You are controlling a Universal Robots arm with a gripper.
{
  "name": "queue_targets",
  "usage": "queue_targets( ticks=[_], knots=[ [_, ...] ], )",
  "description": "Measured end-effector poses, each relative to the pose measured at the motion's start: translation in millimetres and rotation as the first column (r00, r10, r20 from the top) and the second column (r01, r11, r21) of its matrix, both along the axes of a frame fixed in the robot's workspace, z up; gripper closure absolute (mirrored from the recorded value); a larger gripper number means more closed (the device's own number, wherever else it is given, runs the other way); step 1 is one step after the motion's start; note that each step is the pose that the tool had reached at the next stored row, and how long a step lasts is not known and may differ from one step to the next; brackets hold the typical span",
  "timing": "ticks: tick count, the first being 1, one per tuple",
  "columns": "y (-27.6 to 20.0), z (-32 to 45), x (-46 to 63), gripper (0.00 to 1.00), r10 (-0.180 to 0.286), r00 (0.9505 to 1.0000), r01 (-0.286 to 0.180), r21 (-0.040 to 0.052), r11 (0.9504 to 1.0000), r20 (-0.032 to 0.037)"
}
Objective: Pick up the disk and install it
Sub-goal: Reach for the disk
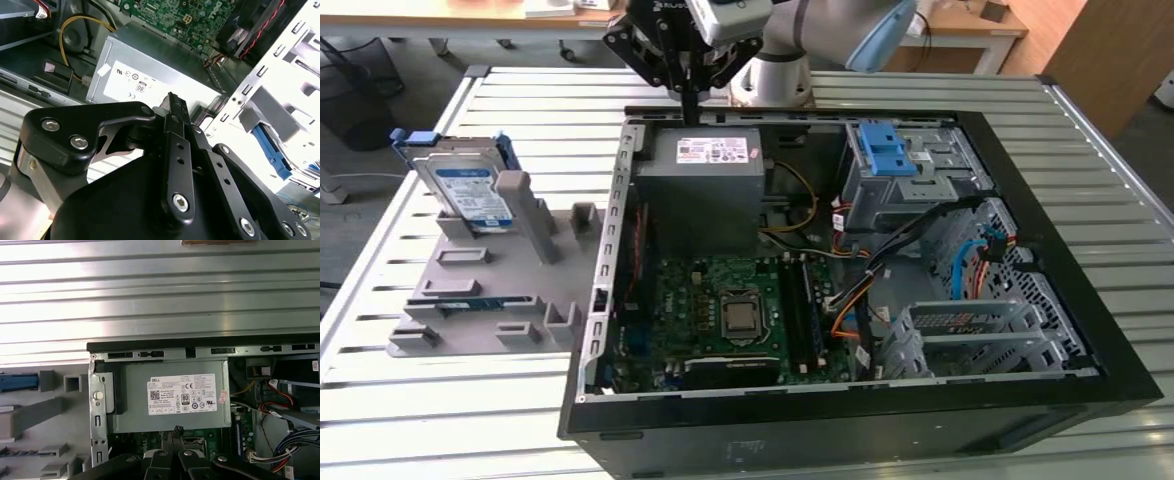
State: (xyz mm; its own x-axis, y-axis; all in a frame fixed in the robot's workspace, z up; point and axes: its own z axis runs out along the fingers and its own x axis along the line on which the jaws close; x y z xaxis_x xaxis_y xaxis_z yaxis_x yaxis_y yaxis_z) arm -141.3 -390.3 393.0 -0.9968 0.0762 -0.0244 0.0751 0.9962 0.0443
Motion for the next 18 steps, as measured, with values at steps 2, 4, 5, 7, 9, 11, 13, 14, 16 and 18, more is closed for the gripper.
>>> queue_targets(
  ticks=[2,4,5,7,9,11,13,14,16,18],
  knots=[
    [0.8,-0.1,-2.0,0.89,0.000,1.0000,0.000,0.0001,1.0000,0.0001],
    [1.7,-0.3,-4.1,0.89,0.000,1.0000,0.000,0.0001,1.0000,0.0001],
    [2.5,-0.3,-6.0,0.89,0.000,1.0000,0.000,0.0001,1.0000,0.0001],
    [5.5,-0.6,-10.8,0.89,0.000,1.0000,0.000,0.0000,1.0000,0.0000],
    [10.8,-1.2,-16.7,0.89,0.000,1.0000,0.000,-0.0007,1.0000,-0.0003],
    [15.3,-2.6,-24.2,0.89,0.000,1.0000,0.000,-0.0027,1.0000,-0.0003],
    [18.4,-4.0,-32.9,0.89,0.000,1.0000,0.000,-0.0060,1.0000,-0.0001],
    [19.7,-4.6,-37.5,0.89,0.000,1.0000,0.000,-0.0084,1.0000,-0.0003],
    [22.1,-5.8,-46.1,0.89,0.000,1.0000,0.000,-0.0121,0.9999,-0.0004],
    [23.3,-7.0,-54.0,0.89,0.000,1.0000,0.000,-0.0128,0.9999,-0.0005]
  ],
)
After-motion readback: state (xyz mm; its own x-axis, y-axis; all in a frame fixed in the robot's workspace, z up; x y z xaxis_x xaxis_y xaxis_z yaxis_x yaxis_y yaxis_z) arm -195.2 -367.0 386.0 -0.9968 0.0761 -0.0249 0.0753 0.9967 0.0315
